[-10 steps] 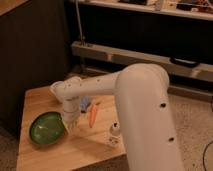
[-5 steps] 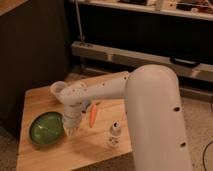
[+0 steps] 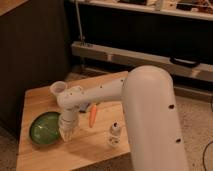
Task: Push the ceramic bowl across the table
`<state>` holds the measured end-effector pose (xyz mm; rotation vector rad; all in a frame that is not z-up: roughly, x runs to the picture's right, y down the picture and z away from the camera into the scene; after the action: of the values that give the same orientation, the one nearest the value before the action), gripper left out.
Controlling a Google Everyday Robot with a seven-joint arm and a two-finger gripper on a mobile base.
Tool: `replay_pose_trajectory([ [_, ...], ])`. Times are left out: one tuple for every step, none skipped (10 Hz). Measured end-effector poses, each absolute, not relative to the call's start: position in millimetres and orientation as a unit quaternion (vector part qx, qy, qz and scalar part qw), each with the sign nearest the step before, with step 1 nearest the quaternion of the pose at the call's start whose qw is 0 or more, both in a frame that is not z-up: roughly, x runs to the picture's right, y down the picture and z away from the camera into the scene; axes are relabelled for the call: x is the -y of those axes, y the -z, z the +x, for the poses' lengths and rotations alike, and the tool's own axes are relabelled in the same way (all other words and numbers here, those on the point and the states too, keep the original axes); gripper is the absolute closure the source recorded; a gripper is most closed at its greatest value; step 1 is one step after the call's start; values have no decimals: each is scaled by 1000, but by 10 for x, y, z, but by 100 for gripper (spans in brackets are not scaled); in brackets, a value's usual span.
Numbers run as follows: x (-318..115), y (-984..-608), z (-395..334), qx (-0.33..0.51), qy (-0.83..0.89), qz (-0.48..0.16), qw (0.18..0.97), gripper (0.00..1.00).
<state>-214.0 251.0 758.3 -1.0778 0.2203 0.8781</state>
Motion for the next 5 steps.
replay_pose_trajectory([
  [-2537,-7617,-2174,-100,-402,-498,761,100],
  [-2558,-7664,-2221,-98,-401,-502,760,100],
  [-2555,-7703,-2259,-93,-401,-505,759,100],
  [-2540,-7733,-2297,-87,-402,-506,758,100],
  [-2503,-7759,-2372,-76,-404,-509,756,100],
])
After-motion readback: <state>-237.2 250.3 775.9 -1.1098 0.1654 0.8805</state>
